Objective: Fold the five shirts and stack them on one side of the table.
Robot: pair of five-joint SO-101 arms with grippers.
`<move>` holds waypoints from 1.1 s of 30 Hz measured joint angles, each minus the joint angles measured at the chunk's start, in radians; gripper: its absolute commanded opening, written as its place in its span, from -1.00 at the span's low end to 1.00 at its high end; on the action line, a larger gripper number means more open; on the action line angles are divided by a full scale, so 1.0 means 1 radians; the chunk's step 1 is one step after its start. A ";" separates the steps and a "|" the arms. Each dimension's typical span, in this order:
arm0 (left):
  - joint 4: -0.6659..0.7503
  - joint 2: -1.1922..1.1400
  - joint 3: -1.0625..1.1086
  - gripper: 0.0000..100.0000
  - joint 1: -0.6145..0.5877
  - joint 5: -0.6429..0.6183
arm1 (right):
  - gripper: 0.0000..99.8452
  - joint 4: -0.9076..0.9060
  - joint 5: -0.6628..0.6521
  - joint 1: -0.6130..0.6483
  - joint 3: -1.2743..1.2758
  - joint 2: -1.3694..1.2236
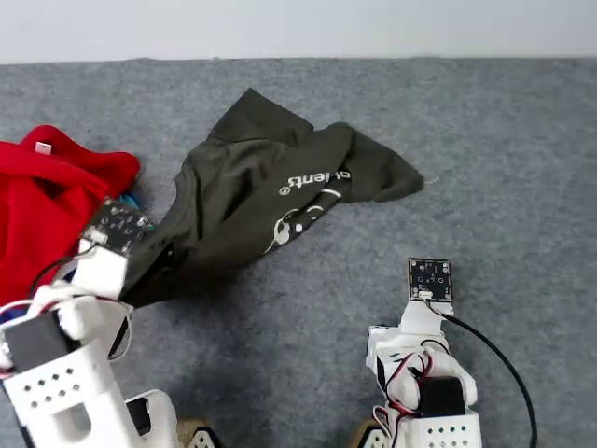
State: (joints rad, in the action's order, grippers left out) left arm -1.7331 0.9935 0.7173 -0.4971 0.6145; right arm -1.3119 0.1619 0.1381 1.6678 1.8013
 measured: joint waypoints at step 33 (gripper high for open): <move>0.000 0.029 0.002 -0.97 -0.114 -0.049 | -0.98 0.183 -0.273 -0.101 -0.456 -0.391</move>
State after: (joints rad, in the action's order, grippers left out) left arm -1.7331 1.0226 0.7188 -0.6107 0.5654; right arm -1.1293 -0.1112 0.0368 1.2121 1.4101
